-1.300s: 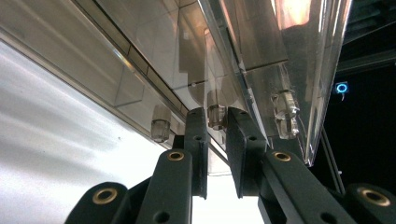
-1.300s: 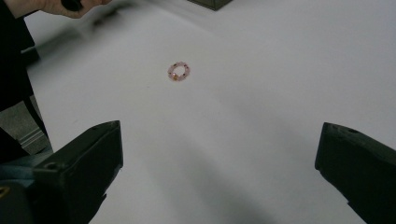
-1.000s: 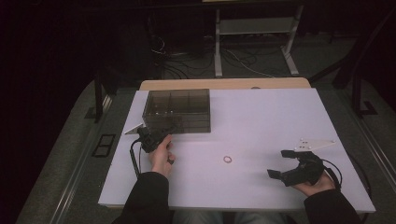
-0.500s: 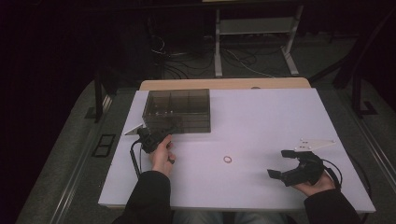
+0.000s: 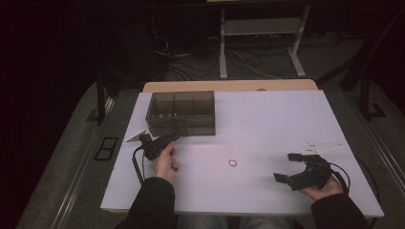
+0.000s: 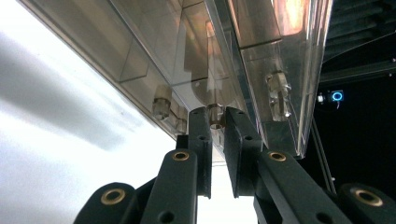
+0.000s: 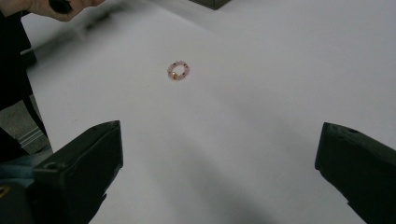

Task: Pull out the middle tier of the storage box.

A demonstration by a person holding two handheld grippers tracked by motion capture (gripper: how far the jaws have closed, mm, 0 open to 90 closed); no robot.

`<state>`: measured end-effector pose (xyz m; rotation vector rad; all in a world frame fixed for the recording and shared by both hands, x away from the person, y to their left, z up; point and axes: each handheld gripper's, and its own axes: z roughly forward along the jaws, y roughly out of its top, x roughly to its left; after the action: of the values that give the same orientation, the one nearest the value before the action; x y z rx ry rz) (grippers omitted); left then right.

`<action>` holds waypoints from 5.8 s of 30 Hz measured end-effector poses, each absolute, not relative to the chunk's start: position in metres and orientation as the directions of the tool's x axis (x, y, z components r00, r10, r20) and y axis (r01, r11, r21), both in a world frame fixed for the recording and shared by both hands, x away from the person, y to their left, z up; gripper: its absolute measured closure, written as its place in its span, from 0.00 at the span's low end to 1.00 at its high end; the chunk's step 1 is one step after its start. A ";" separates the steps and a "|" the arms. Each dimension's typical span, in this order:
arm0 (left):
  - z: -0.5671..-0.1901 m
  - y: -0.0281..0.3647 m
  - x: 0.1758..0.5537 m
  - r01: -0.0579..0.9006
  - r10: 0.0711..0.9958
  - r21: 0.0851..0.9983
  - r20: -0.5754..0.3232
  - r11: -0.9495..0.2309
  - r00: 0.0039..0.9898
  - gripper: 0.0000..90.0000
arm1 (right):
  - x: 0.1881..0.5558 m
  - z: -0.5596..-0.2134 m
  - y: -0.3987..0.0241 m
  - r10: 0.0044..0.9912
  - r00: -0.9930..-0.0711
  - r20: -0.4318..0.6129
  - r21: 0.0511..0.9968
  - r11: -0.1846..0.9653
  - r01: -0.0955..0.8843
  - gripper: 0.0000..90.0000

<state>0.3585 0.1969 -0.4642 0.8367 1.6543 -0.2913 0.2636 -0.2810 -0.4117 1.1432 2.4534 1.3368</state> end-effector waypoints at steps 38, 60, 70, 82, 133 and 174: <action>-0.463 0.198 0.347 0.668 0.388 0.269 -0.921 0.694 -0.032 0.89 | 0.264 -0.412 -0.280 0.667 -0.709 0.230 0.763 0.328 0.556 0.00; -0.451 0.205 0.343 0.741 0.565 0.403 -0.824 0.537 0.039 0.75 | 0.264 -0.412 -0.280 0.670 -0.706 0.231 0.763 0.326 0.559 0.00; -0.443 0.210 0.339 0.770 0.624 0.464 -0.773 0.438 0.111 0.69 | 0.264 -0.413 -0.280 0.671 -0.705 0.230 0.761 0.328 0.560 0.00; -0.427 0.210 0.338 0.792 0.691 0.541 -0.688 0.284 0.221 0.62 | 0.264 -0.413 -0.280 0.671 -0.707 0.223 0.758 0.336 0.559 0.00; -0.344 0.204 0.378 0.605 0.599 0.702 -0.315 -0.375 0.736 0.51 | 0.266 -0.415 -0.281 0.684 -0.697 0.214 0.750 0.342 0.566 0.00; -0.377 0.183 0.404 0.296 0.469 0.743 0.026 -0.600 0.883 0.66 | 0.268 -0.417 -0.282 0.680 -0.702 0.210 0.742 0.357 0.567 0.00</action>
<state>0.4040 0.1831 -0.3770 2.2546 0.5470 0.2791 0.2676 -0.2822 -0.4167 1.1449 2.4741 1.2696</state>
